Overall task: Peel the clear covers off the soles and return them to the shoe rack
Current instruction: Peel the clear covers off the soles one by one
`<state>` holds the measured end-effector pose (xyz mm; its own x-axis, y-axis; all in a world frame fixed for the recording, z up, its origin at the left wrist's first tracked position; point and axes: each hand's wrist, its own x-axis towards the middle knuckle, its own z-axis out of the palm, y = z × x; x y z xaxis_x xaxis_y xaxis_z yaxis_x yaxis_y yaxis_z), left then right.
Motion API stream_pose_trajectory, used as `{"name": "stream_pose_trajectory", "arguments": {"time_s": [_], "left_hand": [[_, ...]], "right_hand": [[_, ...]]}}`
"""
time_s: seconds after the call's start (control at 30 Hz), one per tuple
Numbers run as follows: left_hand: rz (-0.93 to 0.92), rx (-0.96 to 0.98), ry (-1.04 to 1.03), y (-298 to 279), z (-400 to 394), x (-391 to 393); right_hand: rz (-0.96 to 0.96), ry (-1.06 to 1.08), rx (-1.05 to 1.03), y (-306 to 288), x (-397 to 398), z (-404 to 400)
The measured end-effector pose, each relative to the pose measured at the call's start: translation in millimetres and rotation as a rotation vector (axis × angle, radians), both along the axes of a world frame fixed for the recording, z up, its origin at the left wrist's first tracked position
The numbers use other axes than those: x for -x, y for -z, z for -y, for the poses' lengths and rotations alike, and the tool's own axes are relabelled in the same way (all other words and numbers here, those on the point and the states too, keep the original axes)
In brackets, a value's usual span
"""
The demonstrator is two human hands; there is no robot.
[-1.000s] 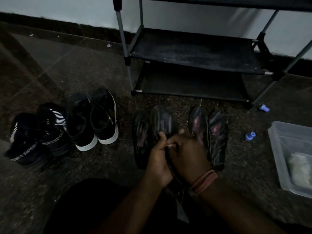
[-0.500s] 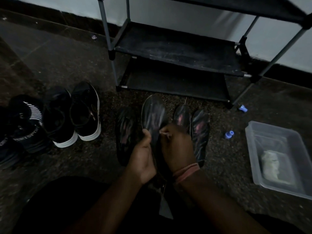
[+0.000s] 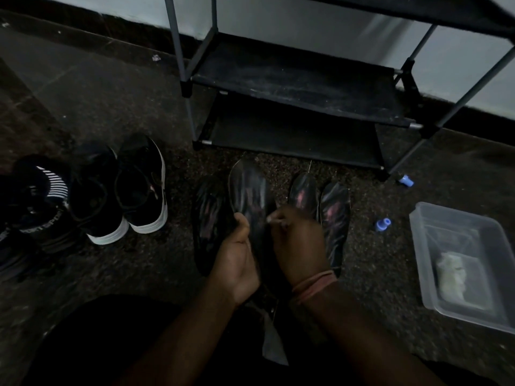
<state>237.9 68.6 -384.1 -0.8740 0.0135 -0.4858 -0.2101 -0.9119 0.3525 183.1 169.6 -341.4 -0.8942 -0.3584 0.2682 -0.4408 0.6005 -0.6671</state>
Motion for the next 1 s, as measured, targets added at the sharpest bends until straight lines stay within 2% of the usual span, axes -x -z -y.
{"name": "stream_pose_trajectory", "arguments": {"time_s": [0.03, 0.1, 0.17, 0.2, 0.37, 0.47, 0.57, 0.6, 0.67, 0.77, 0.87, 0.93, 1.0], "left_hand": [[-0.016, -0.011, 0.006, -1, -1, 0], [-0.019, 0.005, -0.006, 1, 2, 2], [-0.007, 0.006, -0.021, 3, 7, 2], [-0.004, 0.004, -0.024, 5, 9, 3], [-0.028, 0.057, -0.064, -3, 14, 19], [-0.045, 0.050, -0.070, -6, 22, 31], [-0.053, 0.039, -0.031, -10, 23, 33], [-0.066, 0.029, -0.014, -10, 24, 33], [-0.085, 0.002, -0.005, -13, 25, 32], [-0.085, -0.046, 0.018, -14, 28, 32], [-0.063, -0.065, 0.025, -13, 27, 34], [-0.047, -0.060, 0.022, -12, 22, 36], [-0.052, -0.001, 0.057, -11, 14, 36]], "right_hand": [[-0.046, 0.042, -0.001, 0, 5, -5], [-0.100, -0.032, -0.077, -5, -7, 2], [0.001, -0.211, -0.094, -8, -29, 14], [0.076, -0.231, -0.061, -9, -26, 14], [0.440, 0.196, 0.308, -17, 29, -23], [0.629, 0.227, 0.531, -27, 36, -33], [0.712, 0.177, 0.620, -32, 32, -26], [0.685, 0.150, 0.603, -32, 32, -24], [0.499, 0.058, 0.471, -30, 34, -25], [0.187, -0.268, 0.162, -29, 25, -22], [0.085, -0.494, -0.058, -18, -9, -1], [0.071, -0.437, -0.072, -12, -6, 1], [0.021, -0.219, -0.045, -8, 14, -7]]}}
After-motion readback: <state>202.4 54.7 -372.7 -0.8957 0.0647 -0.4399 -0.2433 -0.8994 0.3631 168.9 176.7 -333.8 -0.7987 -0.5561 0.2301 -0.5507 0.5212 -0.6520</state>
